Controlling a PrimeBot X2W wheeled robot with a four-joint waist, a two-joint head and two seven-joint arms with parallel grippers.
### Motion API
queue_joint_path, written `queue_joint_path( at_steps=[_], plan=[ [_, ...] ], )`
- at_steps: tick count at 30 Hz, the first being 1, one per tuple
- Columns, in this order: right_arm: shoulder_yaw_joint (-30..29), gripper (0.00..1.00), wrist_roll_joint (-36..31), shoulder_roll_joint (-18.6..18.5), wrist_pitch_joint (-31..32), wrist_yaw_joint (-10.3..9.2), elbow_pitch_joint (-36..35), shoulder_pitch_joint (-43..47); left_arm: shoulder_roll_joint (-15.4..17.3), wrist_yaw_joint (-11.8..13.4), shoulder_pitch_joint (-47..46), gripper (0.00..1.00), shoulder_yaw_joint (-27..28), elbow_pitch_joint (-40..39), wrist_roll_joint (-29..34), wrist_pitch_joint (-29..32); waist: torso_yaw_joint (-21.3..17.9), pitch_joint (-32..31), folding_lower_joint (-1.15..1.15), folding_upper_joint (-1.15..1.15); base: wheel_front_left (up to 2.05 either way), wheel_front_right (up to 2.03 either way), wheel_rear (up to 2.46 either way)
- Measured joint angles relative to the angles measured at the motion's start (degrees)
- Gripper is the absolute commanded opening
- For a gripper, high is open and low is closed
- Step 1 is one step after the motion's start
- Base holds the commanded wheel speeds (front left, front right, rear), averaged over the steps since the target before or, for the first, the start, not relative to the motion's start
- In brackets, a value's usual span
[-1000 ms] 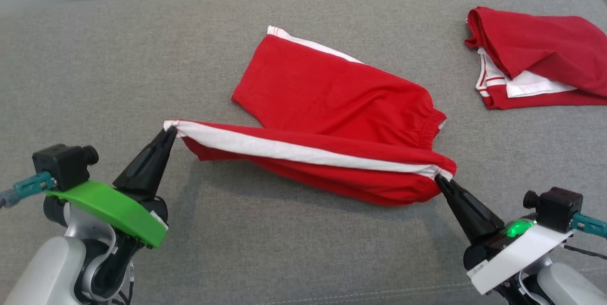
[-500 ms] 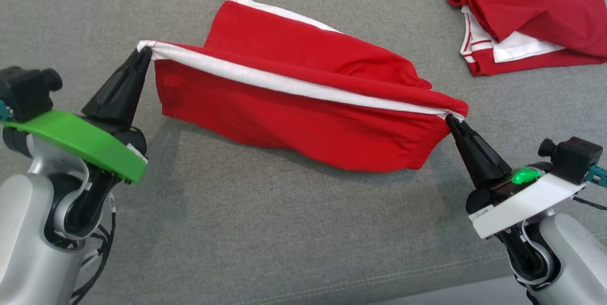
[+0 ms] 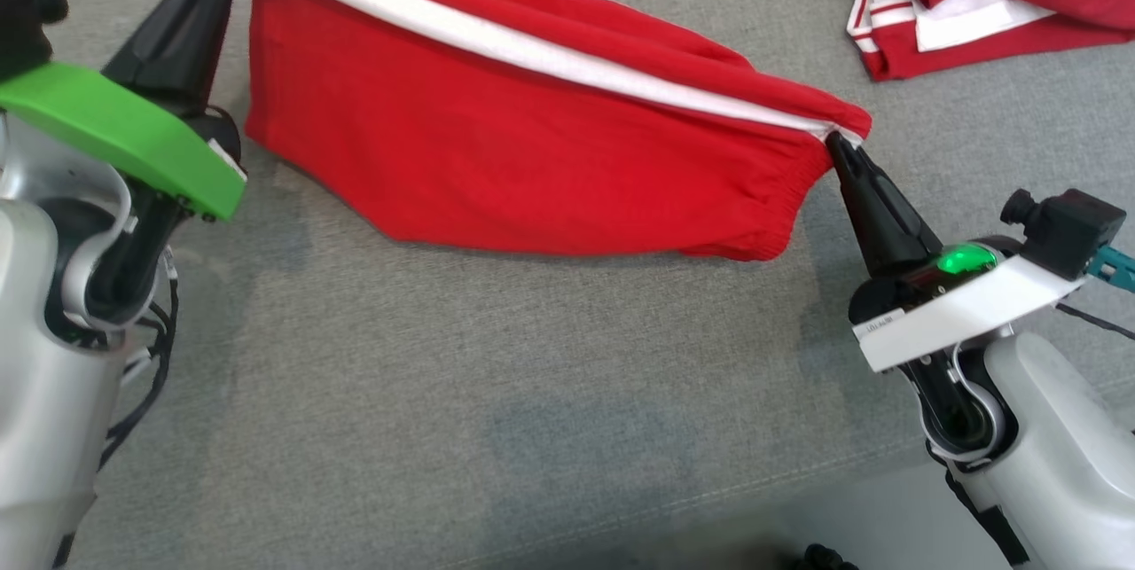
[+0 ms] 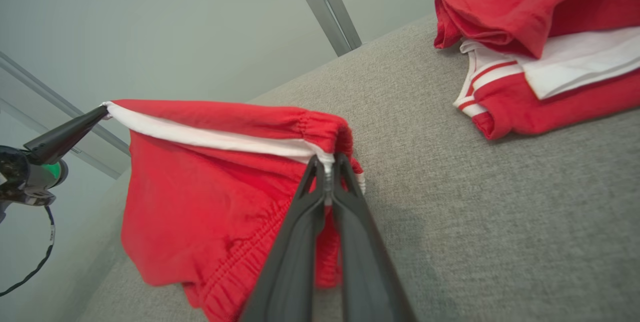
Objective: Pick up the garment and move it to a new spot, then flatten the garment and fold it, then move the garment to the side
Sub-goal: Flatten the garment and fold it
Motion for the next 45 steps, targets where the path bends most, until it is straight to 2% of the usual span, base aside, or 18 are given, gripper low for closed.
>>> queue_joint_path(
  at_steps=[18, 21, 23, 24, 25, 26, 34, 45],
  plan=[
    [-0.8, 0.00, -3.1, 6.2, -0.2, 0.01, 5.6, -7.1, -0.9, 0.5, -11.1, 0.00, -1.8, 13.0, 3.0, 3.5, -5.9, 6.6, 0.00, 0.00, 0.00, 0.00, 0.00],
    [0.1, 0.20, -4.0, 6.9, -0.2, 0.00, 6.4, -7.6, -1.0, 0.5, -11.3, 0.00, -2.1, 15.7, 3.3, 3.7, -6.6, 6.8, 0.00, 0.00, 0.00, 0.00, 0.00],
    [0.1, 0.38, -4.3, 6.9, -0.2, 0.01, 6.8, -8.1, -1.3, 0.5, -11.9, 0.00, -2.3, 16.9, 3.3, 3.7, -6.8, 6.8, 0.00, 0.00, 0.00, 0.00, 0.00],
    [0.2, 0.48, -4.5, 7.1, -0.2, 0.00, 7.1, -8.2, -1.5, 0.5, -12.2, 0.13, -2.3, 17.4, 3.3, 3.6, -6.8, 6.8, 0.00, 0.00, 0.00, 0.00, 0.00],
    [0.2, 0.77, -4.7, 7.2, -0.2, 0.01, 7.4, -8.3, -1.8, 0.5, -12.6, 0.45, -2.2, 18.1, 3.2, 3.4, -6.8, 6.8, 0.00, 0.00, 0.00, 0.00, 0.00],
    [0.3, 1.00, -4.9, 7.3, -0.2, 0.01, 7.6, -8.5, -2.0, 0.5, -12.8, 1.00, -2.1, 18.5, 3.2, 3.3, -6.8, 6.8, 0.00, 0.00, 0.00, 0.00, 0.00],
    [-1.3, 1.00, -6.0, 7.9, -0.2, 0.00, 8.9, -9.3, -4.1, -1.1, -14.6, 1.00, -1.6, 21.5, 3.2, 0.0, -5.9, 6.2, 0.00, 0.00, 0.00, 0.00, 0.00],
    [-2.2, 1.00, -7.0, 6.8, -0.2, 0.00, 11.4, -9.2, -6.5, -4.1, -14.3, 1.00, -2.9, 26.9, 3.2, -5.8, -3.5, 1.8, 0.00, 0.00, 0.00, 0.00, 0.00]
  ],
)
